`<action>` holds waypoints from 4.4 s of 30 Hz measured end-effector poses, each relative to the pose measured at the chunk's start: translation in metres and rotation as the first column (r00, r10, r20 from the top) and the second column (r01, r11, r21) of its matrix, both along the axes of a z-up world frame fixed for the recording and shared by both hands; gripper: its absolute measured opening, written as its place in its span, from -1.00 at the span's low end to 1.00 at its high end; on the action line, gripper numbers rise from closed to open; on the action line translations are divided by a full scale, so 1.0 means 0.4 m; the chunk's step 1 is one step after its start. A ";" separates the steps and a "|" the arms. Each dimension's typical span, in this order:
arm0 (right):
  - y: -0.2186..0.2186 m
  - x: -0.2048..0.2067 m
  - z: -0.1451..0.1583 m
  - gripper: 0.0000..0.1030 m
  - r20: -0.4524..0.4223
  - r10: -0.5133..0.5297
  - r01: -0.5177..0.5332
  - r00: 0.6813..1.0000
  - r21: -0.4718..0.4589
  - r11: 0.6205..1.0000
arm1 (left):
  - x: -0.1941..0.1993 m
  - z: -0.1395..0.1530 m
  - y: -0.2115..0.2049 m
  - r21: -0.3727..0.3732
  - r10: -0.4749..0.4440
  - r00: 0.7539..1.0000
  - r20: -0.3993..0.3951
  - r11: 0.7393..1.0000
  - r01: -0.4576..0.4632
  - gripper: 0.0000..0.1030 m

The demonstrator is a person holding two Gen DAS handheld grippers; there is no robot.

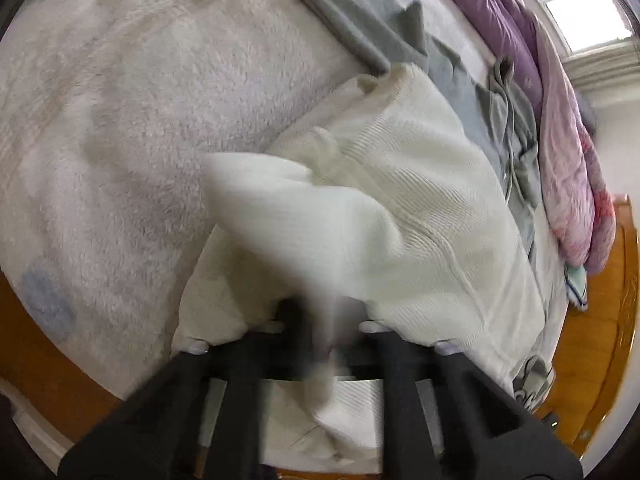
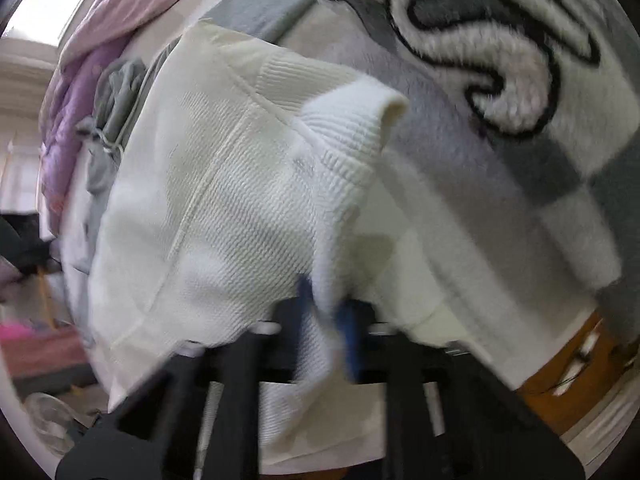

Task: Fold large clothes

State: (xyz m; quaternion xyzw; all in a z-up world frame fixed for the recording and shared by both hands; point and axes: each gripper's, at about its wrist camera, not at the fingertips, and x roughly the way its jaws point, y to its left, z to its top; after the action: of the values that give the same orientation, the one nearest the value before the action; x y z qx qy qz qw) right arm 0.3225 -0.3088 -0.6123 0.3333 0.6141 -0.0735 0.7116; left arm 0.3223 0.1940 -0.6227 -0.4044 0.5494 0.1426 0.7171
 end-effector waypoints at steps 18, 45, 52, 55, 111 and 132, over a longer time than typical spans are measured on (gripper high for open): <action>0.028 -0.055 0.065 -0.40 -0.179 0.176 -0.216 0.968 -0.238 0.947 | -0.174 -0.023 0.037 -0.061 0.001 1.000 -0.007 0.998 -0.001 0.44; 0.524 0.197 -0.077 -0.99 0.012 0.575 -0.571 0.818 -0.099 0.815 | -0.230 -0.096 0.020 -0.022 0.032 0.998 -0.054 0.999 -0.033 0.48; 0.464 0.005 -0.059 -0.99 0.085 0.495 -0.486 0.865 -0.103 0.868 | -0.232 -0.091 0.001 -0.017 0.048 0.998 -0.030 0.999 -0.048 0.10; 0.457 -0.048 -0.069 -0.99 0.084 0.479 -0.470 0.874 -0.113 0.876 | -0.236 -0.086 0.000 -0.036 0.053 0.998 -0.029 0.998 -0.054 -0.09; 0.723 -0.133 0.047 -0.79 0.457 0.635 -0.752 0.623 0.127 0.647 | -0.094 0.184 -0.092 -0.148 -0.079 0.987 0.137 0.984 0.099 -0.82; 0.074 -0.184 0.172 -0.86 0.480 -0.087 -0.087 0.873 0.328 0.941 | 0.039 0.207 -0.314 0.134 -0.234 0.957 0.172 0.968 0.213 0.30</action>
State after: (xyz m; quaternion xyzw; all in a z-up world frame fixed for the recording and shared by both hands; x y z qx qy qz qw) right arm 0.2488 -0.2791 -0.5434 0.4584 0.4182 0.1197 0.7750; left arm 0.3379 0.0682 -0.5399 -0.3098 0.5129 0.0530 0.7988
